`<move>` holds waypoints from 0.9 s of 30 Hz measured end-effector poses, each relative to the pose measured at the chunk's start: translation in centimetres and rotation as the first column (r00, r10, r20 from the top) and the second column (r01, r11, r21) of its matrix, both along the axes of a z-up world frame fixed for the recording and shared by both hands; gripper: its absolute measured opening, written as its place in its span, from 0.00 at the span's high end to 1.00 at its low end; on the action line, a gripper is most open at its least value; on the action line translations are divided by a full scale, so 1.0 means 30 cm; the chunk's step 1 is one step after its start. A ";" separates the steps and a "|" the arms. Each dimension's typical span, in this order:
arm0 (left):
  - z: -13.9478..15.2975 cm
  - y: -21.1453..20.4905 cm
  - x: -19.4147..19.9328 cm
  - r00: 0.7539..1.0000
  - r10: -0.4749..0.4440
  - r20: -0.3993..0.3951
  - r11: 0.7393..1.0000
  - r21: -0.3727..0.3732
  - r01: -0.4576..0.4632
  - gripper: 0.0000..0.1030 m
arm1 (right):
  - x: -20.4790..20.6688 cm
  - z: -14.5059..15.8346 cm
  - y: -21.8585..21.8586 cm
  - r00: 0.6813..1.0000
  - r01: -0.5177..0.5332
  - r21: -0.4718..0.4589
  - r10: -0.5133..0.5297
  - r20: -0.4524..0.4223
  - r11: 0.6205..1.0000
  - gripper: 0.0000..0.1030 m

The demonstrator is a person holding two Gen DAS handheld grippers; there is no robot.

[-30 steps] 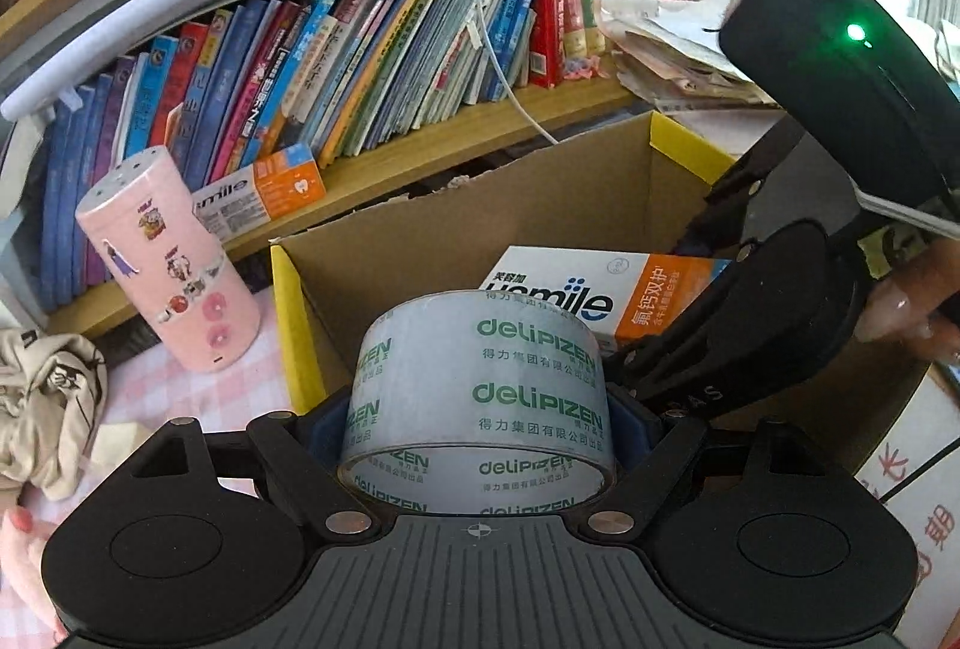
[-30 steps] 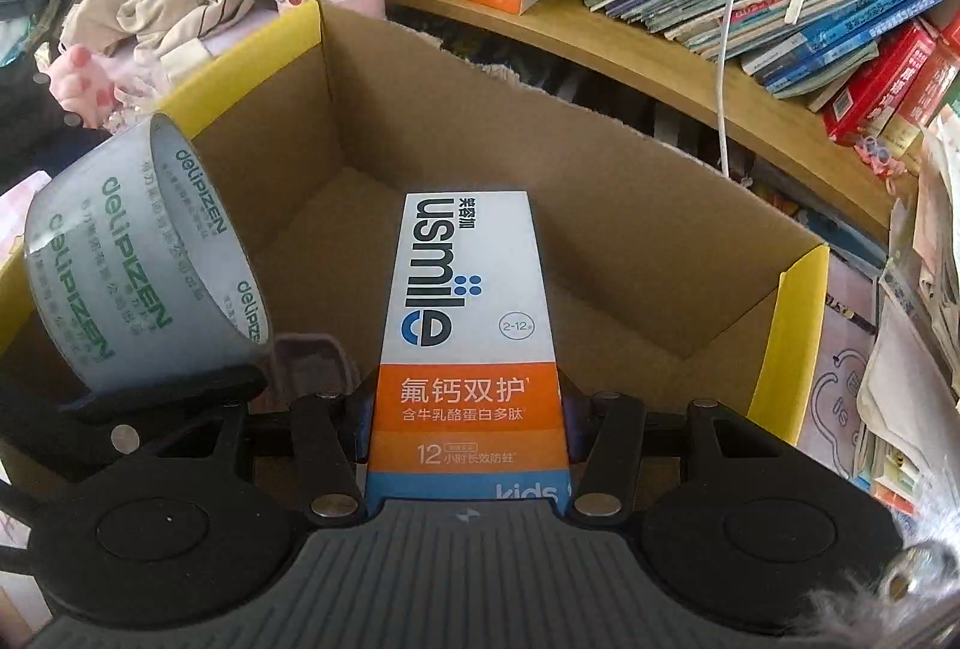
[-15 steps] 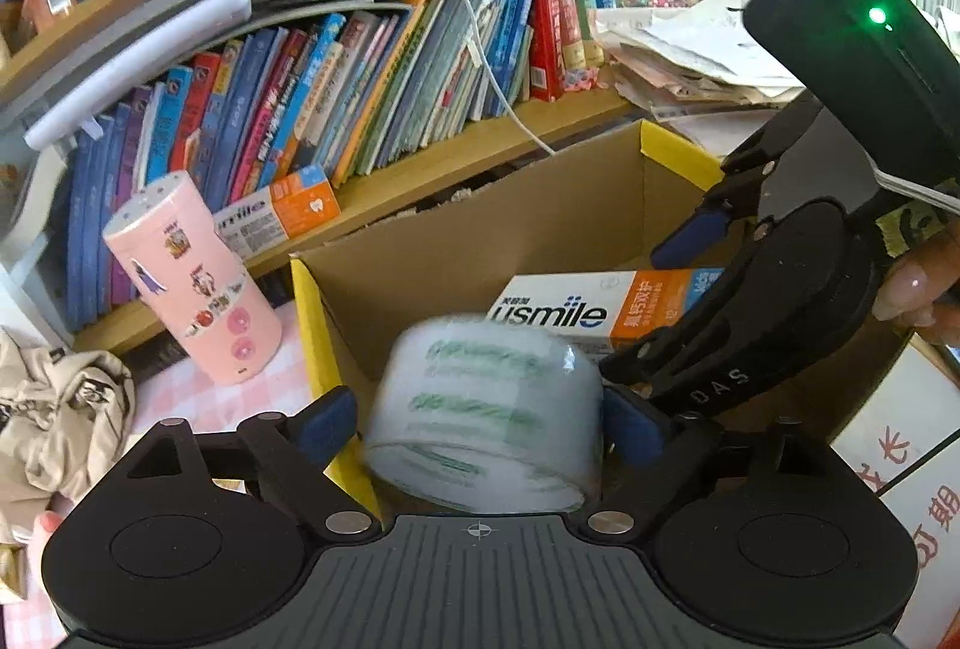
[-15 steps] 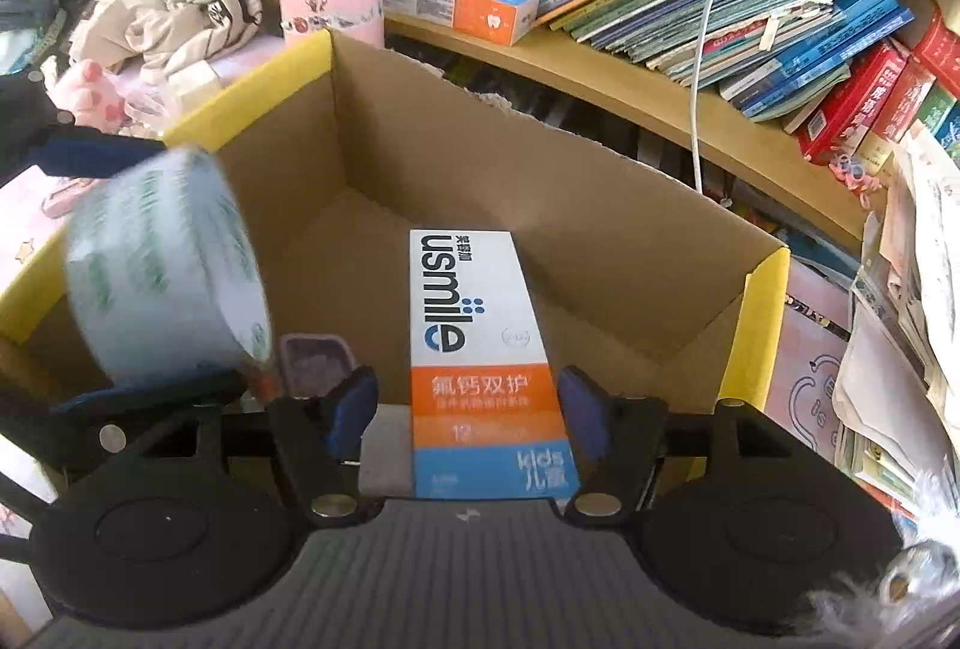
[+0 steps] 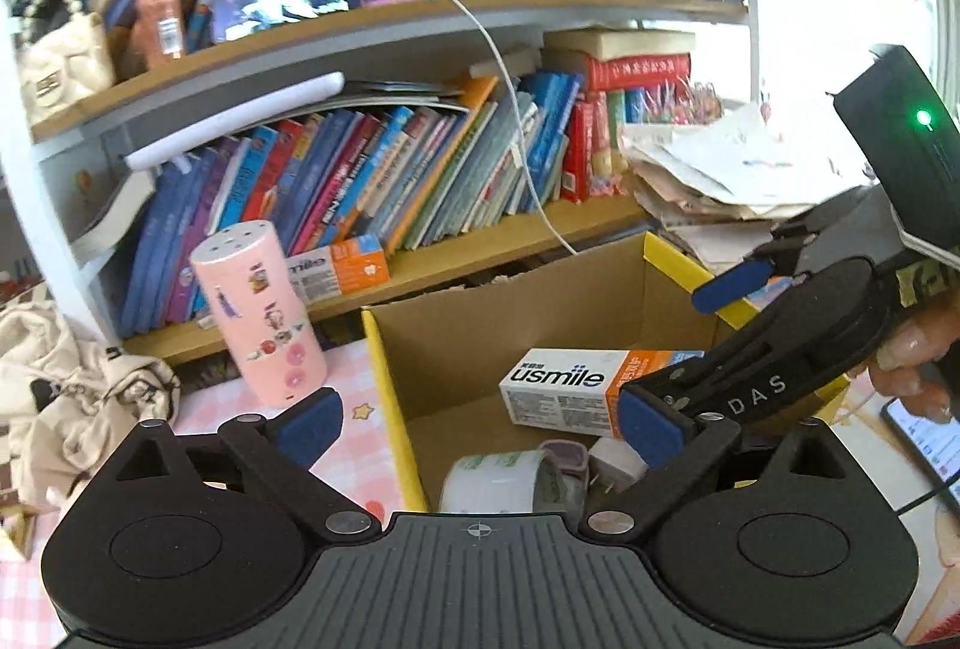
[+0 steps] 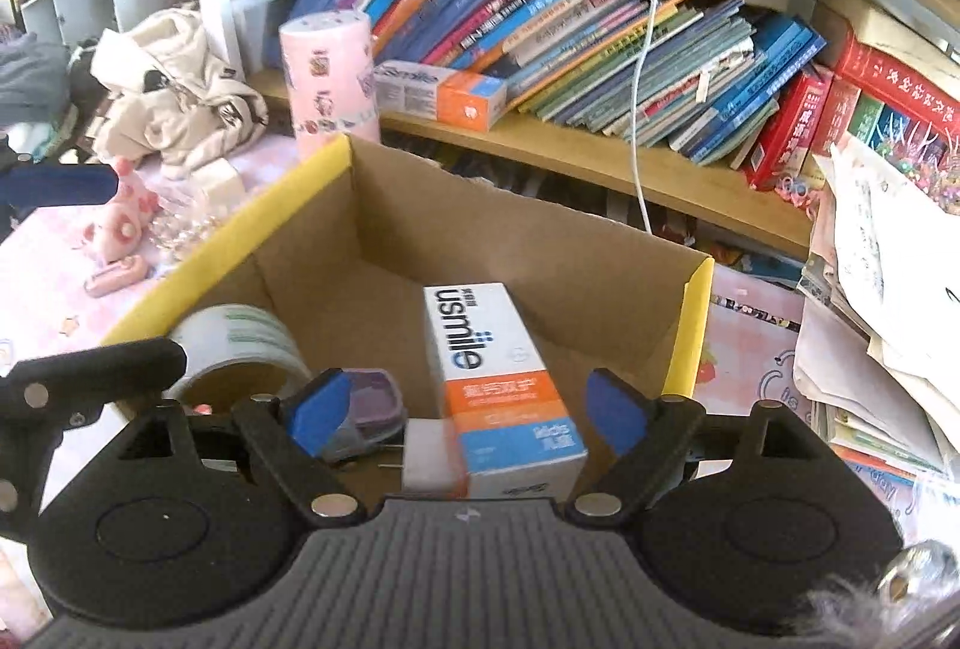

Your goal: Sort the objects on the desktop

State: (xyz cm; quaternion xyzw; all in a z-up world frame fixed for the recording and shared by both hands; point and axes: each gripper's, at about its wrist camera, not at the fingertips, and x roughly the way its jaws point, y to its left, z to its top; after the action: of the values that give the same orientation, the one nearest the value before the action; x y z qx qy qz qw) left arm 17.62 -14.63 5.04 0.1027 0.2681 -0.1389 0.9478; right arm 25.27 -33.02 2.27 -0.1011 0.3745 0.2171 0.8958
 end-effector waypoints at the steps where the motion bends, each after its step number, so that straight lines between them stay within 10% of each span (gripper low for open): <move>1: 0.005 0.008 -0.012 1.000 0.011 0.002 1.000 -0.007 -0.011 0.03 | -0.015 0.005 0.002 1.000 0.001 0.004 -0.001 0.009 1.000 0.16; 27: -0.063 0.073 -0.260 0.971 0.240 -0.007 0.969 -0.065 -0.240 0.03 | -0.401 -0.035 -0.068 0.968 0.174 0.107 -0.190 0.165 0.979 0.16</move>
State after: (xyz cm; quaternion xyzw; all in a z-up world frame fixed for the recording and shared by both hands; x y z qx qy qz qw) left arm 9.81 -12.43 3.14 0.0384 0.2733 -0.0318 0.9606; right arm 13.25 -35.05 1.23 -0.0436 0.2922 0.1411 0.9449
